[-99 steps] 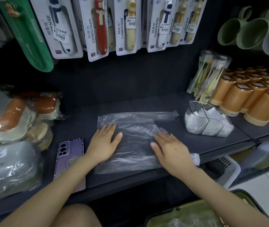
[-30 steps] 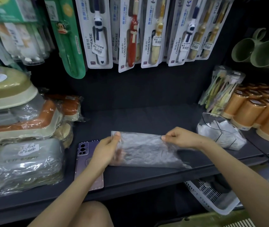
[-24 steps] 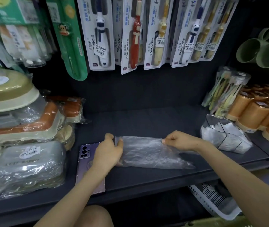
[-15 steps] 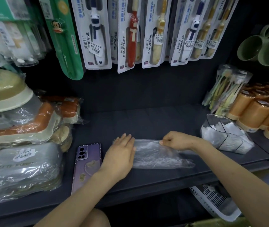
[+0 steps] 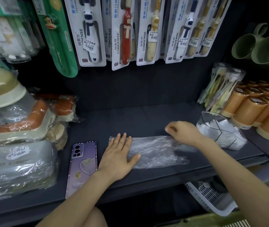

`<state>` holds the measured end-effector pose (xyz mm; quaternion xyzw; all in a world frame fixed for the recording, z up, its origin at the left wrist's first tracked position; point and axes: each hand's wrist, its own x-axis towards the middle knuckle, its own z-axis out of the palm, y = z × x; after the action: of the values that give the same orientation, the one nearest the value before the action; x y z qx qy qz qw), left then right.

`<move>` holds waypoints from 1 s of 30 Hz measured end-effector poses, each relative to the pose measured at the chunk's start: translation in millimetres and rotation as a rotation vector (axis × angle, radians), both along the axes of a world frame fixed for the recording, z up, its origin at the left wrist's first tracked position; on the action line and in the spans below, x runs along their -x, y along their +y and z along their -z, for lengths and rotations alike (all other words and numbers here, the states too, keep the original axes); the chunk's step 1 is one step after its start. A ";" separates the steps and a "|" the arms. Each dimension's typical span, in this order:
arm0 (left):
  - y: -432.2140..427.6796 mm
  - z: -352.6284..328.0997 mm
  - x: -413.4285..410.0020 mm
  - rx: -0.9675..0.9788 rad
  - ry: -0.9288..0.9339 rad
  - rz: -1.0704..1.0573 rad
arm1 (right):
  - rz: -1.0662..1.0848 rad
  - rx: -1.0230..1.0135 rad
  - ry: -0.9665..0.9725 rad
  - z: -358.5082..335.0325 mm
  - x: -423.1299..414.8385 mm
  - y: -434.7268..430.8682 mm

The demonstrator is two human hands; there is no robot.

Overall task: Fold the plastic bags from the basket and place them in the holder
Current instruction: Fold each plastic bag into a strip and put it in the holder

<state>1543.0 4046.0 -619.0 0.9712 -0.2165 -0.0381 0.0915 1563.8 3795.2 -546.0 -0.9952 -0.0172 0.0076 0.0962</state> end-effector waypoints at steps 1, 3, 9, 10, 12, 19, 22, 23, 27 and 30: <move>-0.2 1.1 -0.3 -0.003 -0.001 0.001 | -0.029 0.062 -0.196 5.3 5.9 8.1; -0.8 0.7 -0.6 -0.007 0.005 0.009 | -0.184 0.097 -0.446 20.5 23.3 39.0; -2.4 0.2 -0.4 0.006 0.013 -0.003 | -0.151 0.125 -0.027 69.1 46.6 61.9; -2.6 -0.1 -0.2 0.006 0.012 -0.005 | -0.089 0.129 0.009 72.7 49.0 48.5; -1.7 0.2 -0.2 0.001 0.011 -0.001 | -0.004 0.154 0.012 74.1 55.9 21.3; 0.1 1.9 -1.5 -0.003 0.002 0.018 | 0.197 0.087 -0.068 59.4 78.3 -29.1; 0.0 2.1 -2.4 0.000 0.017 0.020 | -0.111 0.042 -0.438 58.5 93.1 -8.7; 0.1 1.1 -2.4 -0.001 0.022 0.017 | -0.247 0.033 -0.516 63.8 94.6 -1.3; 1.5 -5.9 -2.4 0.070 0.095 -0.010 | -0.451 -0.063 -0.572 72.0 88.3 12.3; 5.9 -15.9 2.5 0.254 0.068 0.014 | -0.435 -0.055 -0.536 66.1 89.4 13.2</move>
<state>1540.5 4052.0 -603.1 0.9485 -0.2231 -0.0439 0.2207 1474.5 3808.4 -612.0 -0.9318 -0.2539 -0.2342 0.1111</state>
